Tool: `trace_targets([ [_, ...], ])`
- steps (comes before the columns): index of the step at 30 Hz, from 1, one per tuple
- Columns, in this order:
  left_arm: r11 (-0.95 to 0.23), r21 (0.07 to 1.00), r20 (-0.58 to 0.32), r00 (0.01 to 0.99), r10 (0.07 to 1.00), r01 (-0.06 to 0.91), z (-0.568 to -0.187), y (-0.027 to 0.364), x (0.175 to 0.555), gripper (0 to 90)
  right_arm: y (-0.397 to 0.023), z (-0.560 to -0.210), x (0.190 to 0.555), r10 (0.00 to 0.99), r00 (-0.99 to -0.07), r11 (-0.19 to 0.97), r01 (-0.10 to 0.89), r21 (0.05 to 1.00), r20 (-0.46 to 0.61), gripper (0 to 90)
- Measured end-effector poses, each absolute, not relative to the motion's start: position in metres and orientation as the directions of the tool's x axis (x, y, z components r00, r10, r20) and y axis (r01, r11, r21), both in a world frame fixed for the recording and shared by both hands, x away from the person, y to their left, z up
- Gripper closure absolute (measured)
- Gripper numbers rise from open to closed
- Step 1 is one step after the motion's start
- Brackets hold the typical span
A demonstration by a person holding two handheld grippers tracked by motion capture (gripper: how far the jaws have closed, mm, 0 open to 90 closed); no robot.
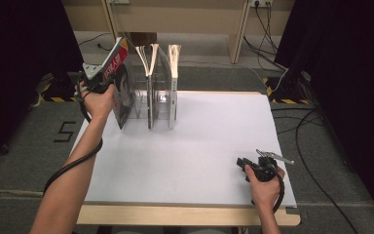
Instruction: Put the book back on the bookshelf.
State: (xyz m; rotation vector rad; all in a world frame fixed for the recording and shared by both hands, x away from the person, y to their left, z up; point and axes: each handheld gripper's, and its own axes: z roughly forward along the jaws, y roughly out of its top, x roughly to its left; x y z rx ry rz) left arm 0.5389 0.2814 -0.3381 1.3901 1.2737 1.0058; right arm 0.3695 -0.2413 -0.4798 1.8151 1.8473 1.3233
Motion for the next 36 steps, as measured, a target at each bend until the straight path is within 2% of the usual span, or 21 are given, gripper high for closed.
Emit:
trace_targets([
  [17,-0.035,0.988,0.02,0.096,0.995,0.152,-0.356,0.3,0.531,83.0,-0.239,-0.481,0.37,0.884,-0.205,-0.18,0.68,0.711,0.42,67.6],
  [25,-0.021,0.987,0.005,0.1,0.995,0.162,-0.356,0.303,0.532,79.7,-0.239,-0.481,0.37,0.885,-0.202,-0.18,0.683,0.708,0.42,67.4],
  [36,0.052,0.981,-0.073,0.107,0.992,0.189,-0.36,0.306,0.532,72.4,-0.238,-0.482,0.37,0.887,-0.209,-0.171,0.681,0.712,0.412,67.1],
])
